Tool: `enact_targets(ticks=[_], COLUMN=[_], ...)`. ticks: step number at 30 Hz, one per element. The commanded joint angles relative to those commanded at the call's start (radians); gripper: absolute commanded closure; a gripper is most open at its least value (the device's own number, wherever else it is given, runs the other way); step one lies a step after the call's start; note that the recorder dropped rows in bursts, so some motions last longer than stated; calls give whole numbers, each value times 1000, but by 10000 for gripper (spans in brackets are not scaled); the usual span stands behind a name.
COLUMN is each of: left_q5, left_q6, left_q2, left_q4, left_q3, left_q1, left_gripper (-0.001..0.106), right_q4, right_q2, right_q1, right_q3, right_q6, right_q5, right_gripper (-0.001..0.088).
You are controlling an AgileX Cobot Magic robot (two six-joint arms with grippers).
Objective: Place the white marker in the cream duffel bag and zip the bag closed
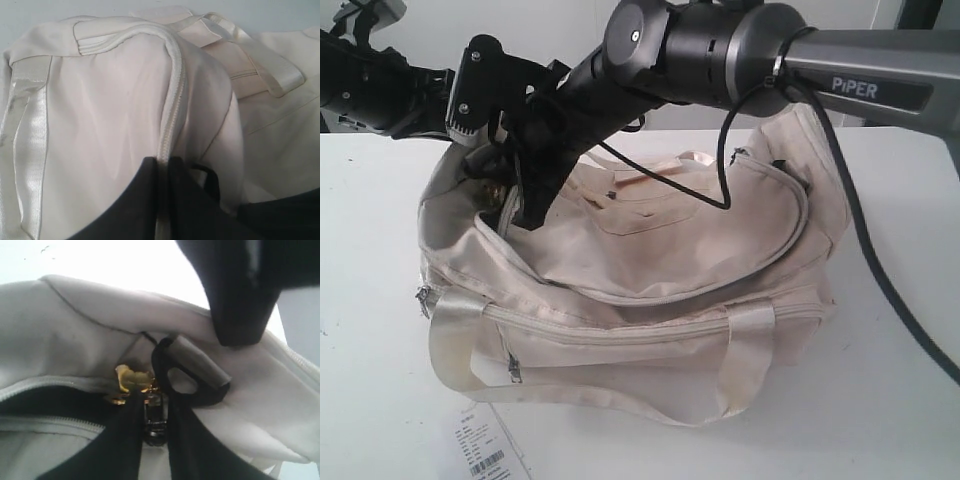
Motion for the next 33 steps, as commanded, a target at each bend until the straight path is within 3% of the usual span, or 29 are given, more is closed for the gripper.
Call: enact_targets(ticks=[4, 6, 9, 10, 13, 15, 18, 23, 25, 27, 30, 33], left_q5=[-2, 8, 20, 25, 30, 30, 30, 30, 30, 30, 33, 33], left_q6=[0, 0, 2, 4, 8, 8, 20, 20, 20, 20, 23, 23], left_q2=[0, 0, 0, 0, 0, 0, 0, 0, 0, 0, 0, 0], left_q4=[0, 0, 7, 7, 7, 7, 7, 7, 7, 7, 7, 7], left_q3=[0, 0, 0, 0, 0, 0, 0, 0, 0, 0, 0, 0], left_q1=[0, 0, 0, 0, 0, 0, 0, 0, 0, 0, 0, 0], left_gripper=[1053, 1053, 1053, 1053, 1053, 1053, 1053, 1053, 1053, 1053, 1053, 1053], right_q4=[-6, -34, -132, -183, -317, -339, -334, -256, -221, -216, -217, -208], right_q2=[-2, -2, -4, -6, -19, -30, -51, -77, -67, -59, -51, -47], right_q1=[0, 0, 0, 0, 0, 0, 0, 0, 2, 13, 30, 32], right_q3=[0, 0, 0, 0, 0, 0, 0, 0, 0, 0, 0, 0], right_q6=[-34, -24, 45, 113, 425, 547, 566, 735, 669, 517, 308, 341], right_q5=[-36, -81, -144, -188, -301, -312, -271, -82, -9, 23, -2, -118], right_gripper=[867, 812, 600, 495, 350, 348, 350, 350, 350, 350, 350, 350])
